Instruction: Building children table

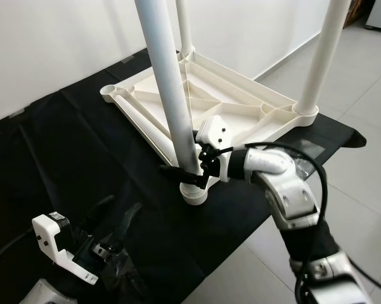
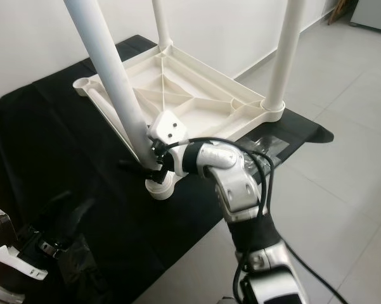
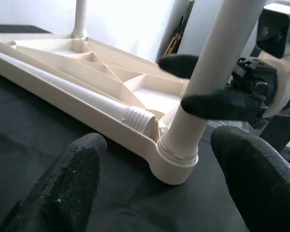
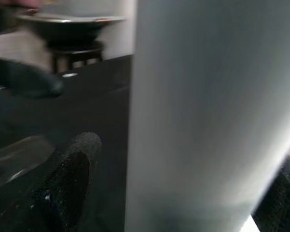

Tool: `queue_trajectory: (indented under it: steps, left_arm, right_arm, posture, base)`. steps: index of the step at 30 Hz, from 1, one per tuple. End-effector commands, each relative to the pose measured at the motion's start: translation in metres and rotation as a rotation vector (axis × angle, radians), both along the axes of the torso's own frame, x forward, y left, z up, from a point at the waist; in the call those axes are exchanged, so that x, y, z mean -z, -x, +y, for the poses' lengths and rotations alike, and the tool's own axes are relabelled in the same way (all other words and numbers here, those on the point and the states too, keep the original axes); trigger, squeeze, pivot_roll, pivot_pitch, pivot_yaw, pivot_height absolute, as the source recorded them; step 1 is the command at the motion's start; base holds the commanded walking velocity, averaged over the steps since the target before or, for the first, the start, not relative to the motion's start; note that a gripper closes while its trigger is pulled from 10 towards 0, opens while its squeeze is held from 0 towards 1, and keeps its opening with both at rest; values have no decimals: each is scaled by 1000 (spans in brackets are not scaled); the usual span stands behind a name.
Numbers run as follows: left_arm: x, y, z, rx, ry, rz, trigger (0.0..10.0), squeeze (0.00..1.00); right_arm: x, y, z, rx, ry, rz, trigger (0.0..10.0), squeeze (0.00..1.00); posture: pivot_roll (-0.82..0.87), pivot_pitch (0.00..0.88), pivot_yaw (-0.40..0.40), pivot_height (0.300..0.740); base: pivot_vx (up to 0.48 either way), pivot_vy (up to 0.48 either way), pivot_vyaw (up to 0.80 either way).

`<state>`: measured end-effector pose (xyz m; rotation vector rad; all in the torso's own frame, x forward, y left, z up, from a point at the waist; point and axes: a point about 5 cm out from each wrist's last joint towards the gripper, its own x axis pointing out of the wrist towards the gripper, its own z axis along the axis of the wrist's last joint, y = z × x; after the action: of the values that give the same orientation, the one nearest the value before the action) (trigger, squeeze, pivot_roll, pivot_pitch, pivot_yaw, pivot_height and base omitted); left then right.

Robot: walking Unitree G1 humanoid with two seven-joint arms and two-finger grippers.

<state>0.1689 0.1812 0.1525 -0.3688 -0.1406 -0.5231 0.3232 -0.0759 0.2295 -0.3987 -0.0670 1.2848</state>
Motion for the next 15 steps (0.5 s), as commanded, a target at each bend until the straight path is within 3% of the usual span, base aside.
queue_trajectory:
  steps: [1, 5, 6, 7, 8, 15]
  left_arm:
    - [0, 3, 1, -11, -13, 5, 10000, 0]
    - [0, 6, -1, -13, -12, 7, 10000, 0]
    - [0, 7, -1, -13, -13, 8, 10000, 0]
    - [0, 7, -1, -13, -13, 8, 10000, 0]
    - [0, 7, -1, -11, -14, 9, 10000, 0]
    - [0, 8, -1, -10, -16, 12, 10000, 0]
  right_arm:
    - [-2, 0, 7, -92, 11, 2, 10000, 0]
    - [-5, -11, 2, -186, 31, 67, 10000, 0]
    - [-5, -12, 1, -204, 34, 83, 3529, 0]
    - [-5, -12, 1, -204, 34, 83, 3529, 0]
    - [-5, -14, -1, -226, 37, 101, 0, 0]
    - [-5, -17, -5, -247, 40, 108, 0, 0]
  posture:
    - [-13, 189, 125, 740]
    - [6, 188, 131, 740]
    - [10, 186, 132, 740]
    - [10, 186, 132, 740]
    - [16, 184, 134, 740]
    - [17, 179, 134, 740]
  base:
    - [0, 0, 0]
    - [0, 0, 0]
    - [0, 0, 0]
    - [0, 0, 0]
    - [0, 0, 0]
    - [0, 0, 0]
